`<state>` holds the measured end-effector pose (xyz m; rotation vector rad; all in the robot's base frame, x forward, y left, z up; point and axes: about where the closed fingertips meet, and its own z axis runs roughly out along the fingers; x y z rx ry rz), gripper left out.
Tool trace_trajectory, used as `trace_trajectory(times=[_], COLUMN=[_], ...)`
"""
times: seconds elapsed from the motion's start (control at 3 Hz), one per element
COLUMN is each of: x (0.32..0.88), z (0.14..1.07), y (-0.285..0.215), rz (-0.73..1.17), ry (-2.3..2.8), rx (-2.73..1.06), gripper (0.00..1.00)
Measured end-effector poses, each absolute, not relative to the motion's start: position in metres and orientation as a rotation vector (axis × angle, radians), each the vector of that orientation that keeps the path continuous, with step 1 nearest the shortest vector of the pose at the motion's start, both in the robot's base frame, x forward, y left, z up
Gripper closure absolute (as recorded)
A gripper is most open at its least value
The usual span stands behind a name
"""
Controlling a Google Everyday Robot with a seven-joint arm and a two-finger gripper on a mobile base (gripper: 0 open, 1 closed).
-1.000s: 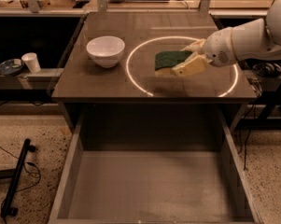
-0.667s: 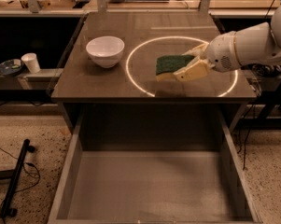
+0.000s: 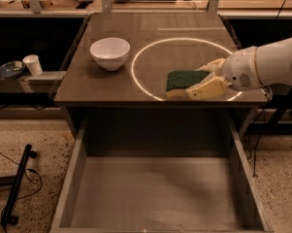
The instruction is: Place sponge into top drawer
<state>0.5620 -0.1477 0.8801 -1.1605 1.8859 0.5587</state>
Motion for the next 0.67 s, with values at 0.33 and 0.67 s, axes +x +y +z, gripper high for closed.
trace_trajectory(times=[0.33,0.67], x=[0.56,0.547], z=[0.883,0.886], y=[-0.145,-0.146], rz=[0.553,0.548], ry=[1.876,1.88], rx=[-1.165,-1.163], gripper=[1.0,1.0])
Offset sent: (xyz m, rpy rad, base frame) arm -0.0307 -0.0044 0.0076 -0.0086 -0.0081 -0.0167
